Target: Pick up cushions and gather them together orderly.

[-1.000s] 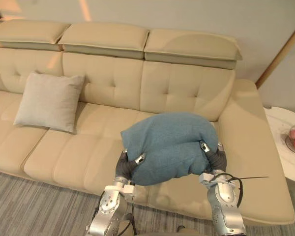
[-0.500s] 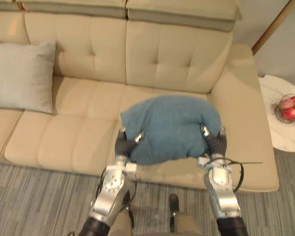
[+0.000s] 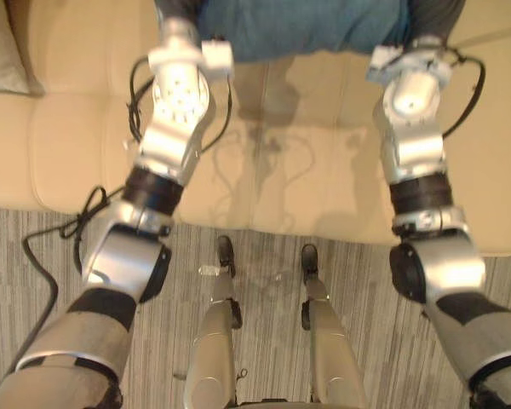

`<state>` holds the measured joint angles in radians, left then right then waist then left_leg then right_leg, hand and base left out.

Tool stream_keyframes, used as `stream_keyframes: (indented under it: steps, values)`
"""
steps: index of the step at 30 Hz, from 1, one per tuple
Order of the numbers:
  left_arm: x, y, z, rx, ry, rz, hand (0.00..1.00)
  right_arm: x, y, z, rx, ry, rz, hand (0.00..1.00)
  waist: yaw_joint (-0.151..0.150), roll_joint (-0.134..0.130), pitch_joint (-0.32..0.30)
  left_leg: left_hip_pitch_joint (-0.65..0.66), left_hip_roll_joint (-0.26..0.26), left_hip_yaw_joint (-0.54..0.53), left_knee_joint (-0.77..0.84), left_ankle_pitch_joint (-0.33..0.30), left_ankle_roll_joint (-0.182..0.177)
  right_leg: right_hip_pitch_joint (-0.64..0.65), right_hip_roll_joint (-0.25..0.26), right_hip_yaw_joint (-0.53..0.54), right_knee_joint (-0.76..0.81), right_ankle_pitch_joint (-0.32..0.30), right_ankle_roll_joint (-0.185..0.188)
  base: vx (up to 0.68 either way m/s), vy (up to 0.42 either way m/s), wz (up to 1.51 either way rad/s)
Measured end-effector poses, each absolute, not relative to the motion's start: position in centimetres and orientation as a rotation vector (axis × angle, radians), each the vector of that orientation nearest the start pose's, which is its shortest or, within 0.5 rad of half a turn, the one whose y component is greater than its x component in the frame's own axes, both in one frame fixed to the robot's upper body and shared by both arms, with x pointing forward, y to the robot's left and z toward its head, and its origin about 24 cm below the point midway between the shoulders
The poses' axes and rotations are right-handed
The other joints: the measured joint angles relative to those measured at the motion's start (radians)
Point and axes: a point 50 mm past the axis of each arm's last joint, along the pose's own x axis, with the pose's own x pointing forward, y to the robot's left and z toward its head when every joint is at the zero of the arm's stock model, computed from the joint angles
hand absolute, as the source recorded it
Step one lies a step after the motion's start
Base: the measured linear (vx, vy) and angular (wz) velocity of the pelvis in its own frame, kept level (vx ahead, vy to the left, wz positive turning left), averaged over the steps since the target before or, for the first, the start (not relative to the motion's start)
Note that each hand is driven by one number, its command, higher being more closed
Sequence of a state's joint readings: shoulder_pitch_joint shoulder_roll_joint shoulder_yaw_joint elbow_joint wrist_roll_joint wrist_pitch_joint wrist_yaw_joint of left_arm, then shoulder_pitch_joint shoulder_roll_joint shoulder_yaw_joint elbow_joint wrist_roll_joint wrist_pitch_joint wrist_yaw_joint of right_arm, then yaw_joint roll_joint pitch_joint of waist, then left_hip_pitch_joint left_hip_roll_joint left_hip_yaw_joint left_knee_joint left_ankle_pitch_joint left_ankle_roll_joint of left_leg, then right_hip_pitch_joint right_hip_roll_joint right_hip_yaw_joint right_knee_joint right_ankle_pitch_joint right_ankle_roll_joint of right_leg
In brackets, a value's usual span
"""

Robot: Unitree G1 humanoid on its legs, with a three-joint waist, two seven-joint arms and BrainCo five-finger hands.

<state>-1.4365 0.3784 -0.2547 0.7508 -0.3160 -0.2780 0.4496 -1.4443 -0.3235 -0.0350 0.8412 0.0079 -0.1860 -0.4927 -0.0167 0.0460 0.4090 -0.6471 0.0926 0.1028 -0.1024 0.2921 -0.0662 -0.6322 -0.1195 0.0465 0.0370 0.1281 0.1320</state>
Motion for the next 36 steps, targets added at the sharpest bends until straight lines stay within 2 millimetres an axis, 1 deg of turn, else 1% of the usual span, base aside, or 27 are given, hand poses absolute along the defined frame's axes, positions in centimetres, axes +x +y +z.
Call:
stream_keyframes:
  steps: [2,5,6,8,9,11,12,13,14,16,17,19,21,22,24,28,31,32,33,35,36]
  values:
    - [37.5,12.3,39.4,0.009,-0.911,0.185,0.00,38.6,-15.3,39.0,-0.014,-0.804,-0.406,0.00,0.000,-0.001,0.028,-0.024,-0.003,0.001,0.000,0.000,0.000,-0.007,-0.005,0.002,-0.039,0.024,0.002,0.01,0.033,-0.03]
    - [38.1,13.0,39.4,-0.002,-0.871,0.216,0.00,38.6,-15.1,39.7,0.039,-0.790,-0.382,0.00,0.005,-0.001,0.029,-0.108,0.003,0.010,0.000,0.006,-0.002,-0.083,-0.005,0.008,-0.064,0.047,0.003,0.01,0.024,-0.06]
    - [38.1,12.9,39.4,-0.022,-0.868,0.205,0.00,38.7,-15.1,39.7,0.065,-0.784,-0.368,0.00,0.007,-0.002,0.032,-0.131,0.006,0.016,0.000,0.008,-0.002,-0.109,-0.003,0.010,-0.063,0.051,0.005,0.02,0.024,-0.10]
    - [38.4,12.6,39.1,-0.044,-0.849,0.192,0.00,38.9,-15.2,39.3,0.092,-0.760,-0.356,0.00,0.010,-0.005,0.049,-0.140,0.008,0.023,0.000,0.008,-0.002,-0.122,-0.002,0.016,-0.060,0.053,0.006,0.02,0.018,-0.11]
    - [38.8,12.0,38.3,-0.057,-0.810,0.171,0.00,39.4,-15.5,38.1,0.111,-0.718,-0.347,0.00,0.011,-0.005,0.054,-0.149,0.011,0.026,0.000,0.007,-0.003,-0.134,0.002,0.020,-0.054,0.053,0.006,0.01,0.009,-0.11]
    - [39.1,11.6,37.6,-0.084,-0.787,0.150,0.00,39.8,-15.8,36.6,0.116,-0.676,-0.344,0.00,0.015,-0.005,0.054,-0.161,0.021,0.027,0.000,0.009,-0.005,-0.158,0.013,0.019,-0.032,0.052,0.005,0.00,0.001,-0.12]
    - [39.4,11.4,36.5,-0.097,-0.759,0.143,0.00,40.3,-15.8,35.1,0.124,-0.632,-0.341,0.00,0.020,-0.006,0.054,-0.164,0.028,0.030,0.000,0.011,-0.009,-0.169,0.019,0.020,-0.021,0.052,0.005,-0.02,-0.017,-0.15]
    - [39.8,11.3,34.9,-0.131,-0.716,0.145,0.00,40.7,-15.7,33.3,0.132,-0.580,-0.338,0.00,0.022,-0.006,0.054,-0.163,0.035,0.032,0.000,0.013,-0.012,-0.173,0.026,0.021,-0.010,0.051,0.004,-0.02,-0.017,-0.12]
    - [39.9,11.2,34.2,-0.139,-0.698,0.146,0.00,40.8,-15.7,32.5,0.139,-0.561,-0.336,0.00,0.022,-0.006,0.054,-0.162,0.038,0.033,0.000,0.014,-0.013,-0.172,0.029,0.021,-0.007,0.050,0.001,-0.03,-0.020,-0.06]
    - [40.3,11.1,31.2,-0.184,-0.627,0.149,0.00,41.1,-15.5,28.8,0.193,-0.480,-0.339,0.00,0.023,-0.006,0.054,-0.154,0.052,0.032,0.000,0.019,-0.021,-0.172,0.043,0.016,0.013,0.040,-0.012,-0.02,-0.016,-0.02]
    - [40.3,11.2,30.2,-0.196,-0.612,0.152,0.00,41.1,-15.1,27.4,0.219,-0.445,-0.334,0.00,0.024,-0.006,0.054,-0.150,0.058,0.029,0.000,0.022,-0.026,-0.171,0.050,0.015,0.021,0.038,-0.014,-0.05,-0.029,-0.05]
    - [40.3,11.4,29.4,-0.203,-0.597,0.159,0.00,41.1,-14.8,26.2,0.235,-0.423,-0.329,0.00,0.026,-0.007,0.054,-0.141,0.064,0.027,0.000,0.022,-0.029,-0.170,0.055,0.013,0.038,0.030,-0.022,-0.05,-0.019,-0.02]
    - [40.4,11.7,27.8,-0.181,-0.558,0.168,0.00,40.7,-14.5,24.1,0.249,-0.395,-0.324,0.00,0.026,-0.012,0.051,-0.116,0.071,0.025,0.000,0.019,-0.037,-0.161,0.059,0.008,0.076,0.009,-0.025,-0.09,-0.019,0.01]
    - [40.4,11.7,27.5,-0.178,-0.549,0.168,0.00,40.7,-14.6,23.8,0.249,-0.388,-0.325,0.00,0.026,-0.012,0.051,-0.111,0.071,0.023,0.000,0.019,-0.037,-0.157,0.059,0.006,0.082,0.006,-0.025,-0.08,-0.017,0.07]
    - [40.3,11.8,25.8,-0.159,-0.516,0.164,0.00,40.0,-14.8,22.0,0.268,-0.375,-0.333,0.00,0.026,-0.014,0.050,-0.081,0.075,0.022,0.000,0.015,-0.033,-0.133,0.059,-0.004,0.103,-0.009,-0.025,-0.08,-0.021,0.10]
    - [40.0,12.1,24.9,-0.159,-0.512,0.155,0.00,38.7,-15.6,20.9,0.301,-0.406,-0.354,0.00,0.028,-0.016,0.049,-0.054,0.074,0.021,0.000,0.015,-0.034,-0.115,0.056,-0.014,0.137,-0.031,-0.027,-0.05,-0.043,0.12]
    - [39.5,12.7,23.8,-0.162,-0.509,0.162,0.00,37.0,-16.8,20.3,0.312,-0.463,-0.378,0.00,0.030,-0.016,0.049,-0.008,0.065,0.021,0.000,0.019,-0.036,-0.086,0.047,-0.017,0.181,-0.064,-0.028,-0.01,-0.082,0.13]
    - [39.1,13.0,23.1,-0.161,-0.509,0.166,0.00,36.1,-17.4,20.0,0.317,-0.491,-0.392,0.00,0.031,-0.017,0.049,0.021,0.062,0.020,0.000,0.019,-0.036,-0.067,0.044,-0.019,0.203,-0.084,-0.027,0.01,-0.053,0.11]
    - [39.0,13.2,22.9,-0.161,-0.508,0.168,0.00,35.8,-17.6,19.9,0.319,-0.497,-0.397,0.00,0.032,-0.017,0.049,0.029,0.060,0.019,0.000,0.019,-0.036,-0.061,0.042,-0.019,0.210,-0.089,-0.028,0.03,-0.108,0.13]
    - [38.1,14.2,21.4,-0.158,-0.508,0.180,0.00,33.6,-19.0,19.1,0.290,-0.562,-0.441,0.00,0.037,-0.024,0.044,0.091,0.054,0.020,0.000,0.008,-0.041,-0.021,0.034,-0.022,0.255,-0.129,-0.032,0.03,-0.105,0.09]
    - [37.9,14.3,21.1,-0.159,-0.509,0.180,0.00,33.3,-19.2,19.0,0.288,-0.572,-0.444,0.00,0.038,-0.024,0.044,0.099,0.054,0.020,0.000,0.006,-0.042,-0.014,0.034,-0.022,0.261,-0.134,-0.034,0.03,-0.110,0.08]
